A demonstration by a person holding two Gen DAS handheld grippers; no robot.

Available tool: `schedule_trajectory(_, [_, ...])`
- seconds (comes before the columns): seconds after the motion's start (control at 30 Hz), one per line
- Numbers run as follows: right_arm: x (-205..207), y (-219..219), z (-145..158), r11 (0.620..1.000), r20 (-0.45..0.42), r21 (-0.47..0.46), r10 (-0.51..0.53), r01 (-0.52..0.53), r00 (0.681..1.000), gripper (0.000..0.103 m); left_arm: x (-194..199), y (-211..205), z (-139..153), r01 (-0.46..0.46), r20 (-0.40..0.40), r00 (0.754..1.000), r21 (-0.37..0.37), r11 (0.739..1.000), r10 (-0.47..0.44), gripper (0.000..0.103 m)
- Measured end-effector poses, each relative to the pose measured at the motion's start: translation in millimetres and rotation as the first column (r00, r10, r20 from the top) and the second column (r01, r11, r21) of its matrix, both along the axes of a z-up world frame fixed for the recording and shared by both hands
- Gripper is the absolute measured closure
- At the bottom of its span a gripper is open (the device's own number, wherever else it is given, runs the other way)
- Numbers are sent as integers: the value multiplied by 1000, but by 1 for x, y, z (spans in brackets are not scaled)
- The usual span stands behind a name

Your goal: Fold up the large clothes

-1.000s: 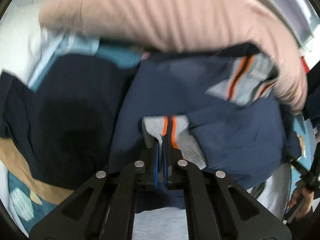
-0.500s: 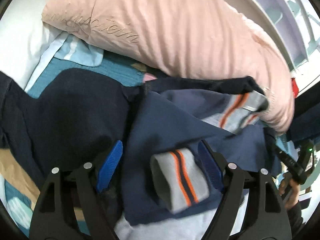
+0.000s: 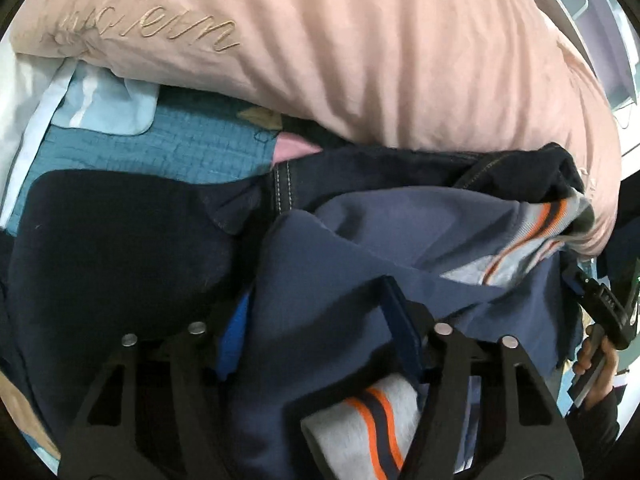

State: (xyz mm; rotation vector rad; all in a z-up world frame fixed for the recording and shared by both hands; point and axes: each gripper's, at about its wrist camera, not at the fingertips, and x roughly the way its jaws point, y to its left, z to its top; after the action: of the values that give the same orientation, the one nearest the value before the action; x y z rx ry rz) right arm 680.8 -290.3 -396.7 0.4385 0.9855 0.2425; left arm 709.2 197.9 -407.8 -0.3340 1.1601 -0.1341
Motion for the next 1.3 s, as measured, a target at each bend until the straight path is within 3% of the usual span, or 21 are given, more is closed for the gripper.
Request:
schedule_trajectory(0.1, [9, -2, -7, 1000, -41, 4, -4, 4, 999, 53, 1, -2, 0, 20, 14, 1000, 2, 1000, -20, 60])
schedule_trajectory(0.3, [22, 0, -13, 1000, -65, -6, 5, -5, 998, 53, 2, -4, 4, 41, 26, 999, -9, 999, -41, 75])
schedule_trajectory(0.4, [27, 8, -12, 999, -77, -7, 38, -39, 996, 54, 1, -2, 8, 55, 29, 998, 0, 999, -55, 79])
schedule_trajectory(0.47, [27, 16, -10, 996, -71, -51, 73, -77, 995, 62, -4, -3, 9, 66, 30, 997, 11, 998, -66, 80])
schedule_trajectory(0.53, [29, 14, -14, 995, -81, -64, 73, -79, 994, 62, -4, -5, 10, 64, 30, 998, 7, 998, -64, 80])
schedule_trajectory(0.6, [29, 12, -19, 996, -84, -64, 63, -68, 994, 76, 0, -10, 6, 58, 12, 998, 9, 998, -58, 80])
schedule_trajectory(0.63, [28, 11, -17, 994, -76, -93, 55, -62, 996, 94, 0, -13, 7, 55, 8, 998, 9, 998, -55, 80])
schedule_trajectory(0.67, [24, 10, -14, 994, -62, -85, 63, -68, 996, 98, -2, -14, 11, 52, 14, 999, 5, 999, -52, 80])
schedule_trajectory(0.87, [-7, 12, 30, 992, 73, -94, 86, -79, 994, 98, -14, -13, 33, 65, 56, 996, -4, 998, -64, 81])
schedule_trajectory(1.03, [-12, 12, 40, 993, 76, -79, 92, -86, 993, 99, -18, -15, 45, 59, 67, 996, -5, 998, -59, 83])
schedule_trajectory(1.3, [-52, 8, 63, 997, 145, 7, 75, -77, 987, 99, -67, -19, 94, 125, 217, 969, -36, 991, -115, 86])
